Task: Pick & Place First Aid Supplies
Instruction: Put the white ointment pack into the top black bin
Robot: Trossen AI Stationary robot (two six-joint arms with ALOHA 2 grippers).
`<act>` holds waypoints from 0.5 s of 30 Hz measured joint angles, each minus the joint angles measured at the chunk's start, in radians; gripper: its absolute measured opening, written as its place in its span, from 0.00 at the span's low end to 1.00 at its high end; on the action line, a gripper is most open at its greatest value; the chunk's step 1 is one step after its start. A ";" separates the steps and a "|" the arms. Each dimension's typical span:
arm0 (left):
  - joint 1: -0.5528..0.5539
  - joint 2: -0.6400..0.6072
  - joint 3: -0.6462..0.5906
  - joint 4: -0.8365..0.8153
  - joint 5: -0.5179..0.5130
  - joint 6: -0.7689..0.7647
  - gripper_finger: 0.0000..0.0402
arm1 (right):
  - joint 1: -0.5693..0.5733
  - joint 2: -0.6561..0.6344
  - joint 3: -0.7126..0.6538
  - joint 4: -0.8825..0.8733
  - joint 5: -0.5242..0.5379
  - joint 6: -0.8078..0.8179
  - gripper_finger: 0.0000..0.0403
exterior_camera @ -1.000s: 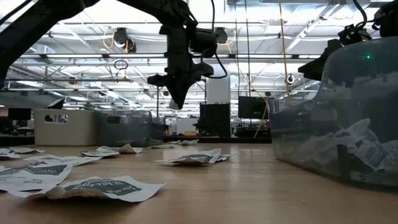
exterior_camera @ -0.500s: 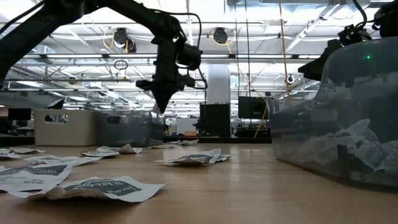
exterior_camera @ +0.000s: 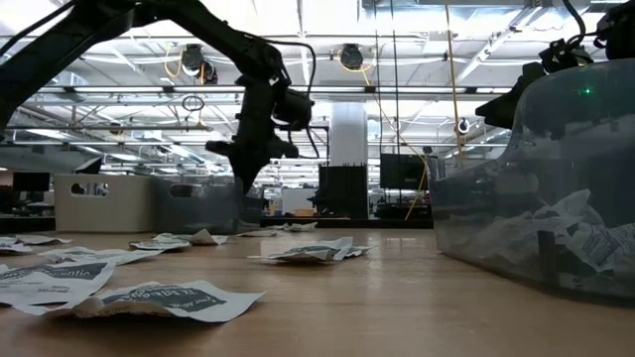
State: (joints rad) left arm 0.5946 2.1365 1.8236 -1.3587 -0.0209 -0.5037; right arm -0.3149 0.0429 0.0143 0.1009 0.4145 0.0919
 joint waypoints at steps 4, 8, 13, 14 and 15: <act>-0.002 0.000 -0.066 0.044 0.011 -0.008 0.00 | 0.000 0.000 0.000 0.000 0.000 0.000 0.56; -0.003 0.001 -0.095 0.054 0.012 -0.030 0.01 | 0.000 0.000 0.000 0.000 0.000 0.000 0.55; -0.002 -0.001 -0.095 0.056 -0.008 -0.058 0.11 | 0.000 0.000 0.000 0.000 0.000 0.000 0.55; -0.002 -0.003 -0.095 0.056 -0.008 -0.058 0.14 | 0.000 0.000 0.000 0.000 0.000 0.000 0.55; -0.002 -0.004 -0.095 0.056 -0.009 -0.058 0.18 | 0.000 0.000 0.000 0.000 0.000 0.000 0.55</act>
State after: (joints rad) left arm 0.5926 2.1320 1.7290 -1.3025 -0.0294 -0.5617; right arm -0.3150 0.0428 0.0143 0.1009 0.4145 0.0917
